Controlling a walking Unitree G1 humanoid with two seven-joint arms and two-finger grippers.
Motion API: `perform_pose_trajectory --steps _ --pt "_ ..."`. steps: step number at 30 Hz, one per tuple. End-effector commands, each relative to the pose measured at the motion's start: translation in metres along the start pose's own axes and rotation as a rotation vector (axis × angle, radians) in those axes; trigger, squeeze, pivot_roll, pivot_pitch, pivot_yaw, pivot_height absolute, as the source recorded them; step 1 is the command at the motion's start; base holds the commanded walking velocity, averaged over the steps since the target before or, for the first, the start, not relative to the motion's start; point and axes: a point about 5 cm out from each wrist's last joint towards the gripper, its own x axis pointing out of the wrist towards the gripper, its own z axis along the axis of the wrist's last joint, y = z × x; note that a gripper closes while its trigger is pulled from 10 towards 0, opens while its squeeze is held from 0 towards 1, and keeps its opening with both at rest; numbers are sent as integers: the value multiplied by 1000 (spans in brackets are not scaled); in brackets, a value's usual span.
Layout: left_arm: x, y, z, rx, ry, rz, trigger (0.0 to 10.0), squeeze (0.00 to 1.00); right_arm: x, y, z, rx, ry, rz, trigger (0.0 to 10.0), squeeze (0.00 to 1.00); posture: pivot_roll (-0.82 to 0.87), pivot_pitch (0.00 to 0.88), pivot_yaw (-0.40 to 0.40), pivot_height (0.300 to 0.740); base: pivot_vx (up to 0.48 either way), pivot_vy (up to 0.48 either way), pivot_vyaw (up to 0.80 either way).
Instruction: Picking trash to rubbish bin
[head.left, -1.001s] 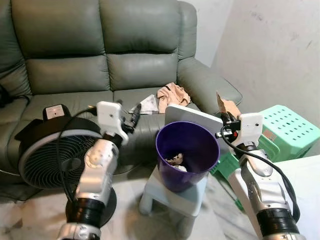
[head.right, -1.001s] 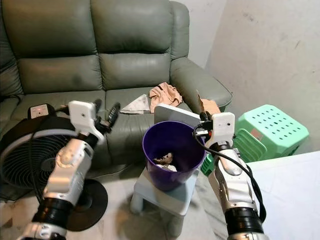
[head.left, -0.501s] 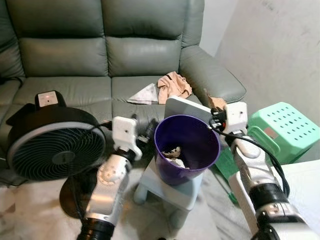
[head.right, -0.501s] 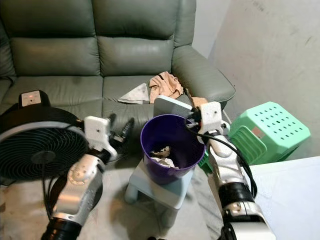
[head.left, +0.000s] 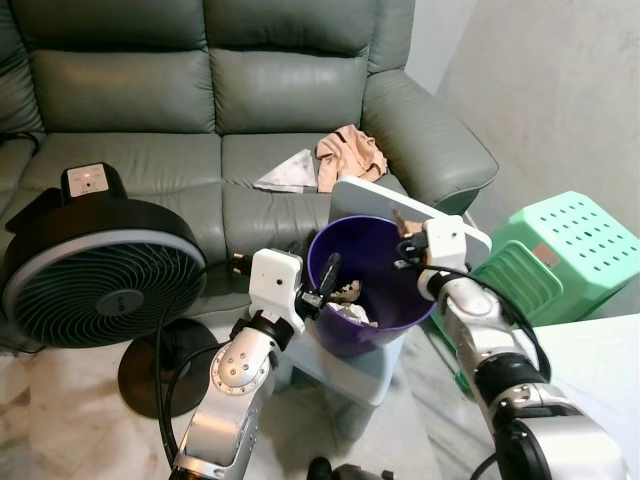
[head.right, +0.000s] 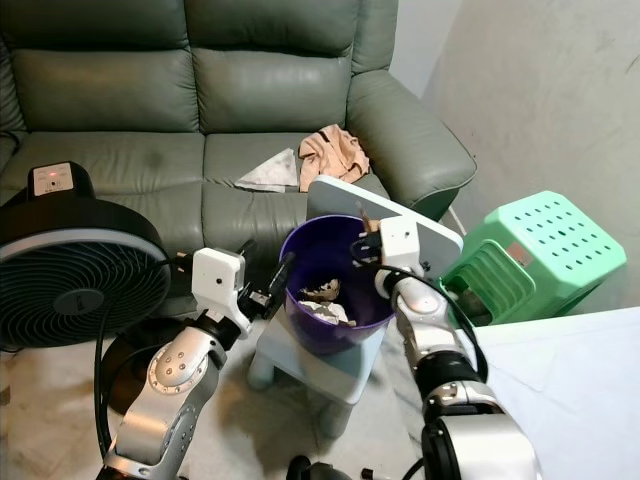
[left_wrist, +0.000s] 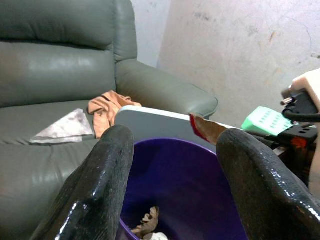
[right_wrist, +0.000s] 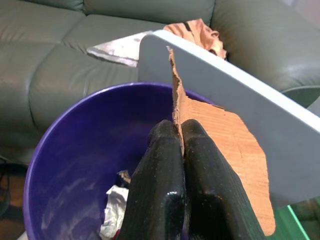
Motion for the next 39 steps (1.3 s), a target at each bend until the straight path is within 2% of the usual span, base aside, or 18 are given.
perform_pose_trajectory --steps 1,7,17,21,22,23,39 --pt "-1 -23 1 -53 1 -48 10000 0 1 -1 1 9 -6 -20 10000 0 29 213 -159 740 0 0 0" --pt "-2 -26 0 -52 10 -68 10000 0 3 3 3 29 -20 -13 10000 0 36 201 -149 740 0 0 0" --pt "-6 -31 -5 -56 35 -89 10000 0 6 -2 12 33 -41 -34 10000 0 31 201 -148 740 0 0 0" --pt "-6 -31 -5 -56 36 -91 10000 0 5 -4 11 86 -45 -32 10000 0 32 198 -148 740 0 0 0" --pt "-6 -31 -5 -57 37 -90 10000 0 5 -3 11 96 -48 -29 10000 282 32 198 -147 740 0 0 0" --pt "-6 -30 -5 -53 37 -89 10000 0 5 -4 11 93 -48 -38 10000 1000 32 197 -147 740 0 0 0" --pt "-3 -27 -2 -41 27 -88 10000 0 5 -4 13 110 -72 -11 10000 1000 29 189 -142 740 0 0 0"
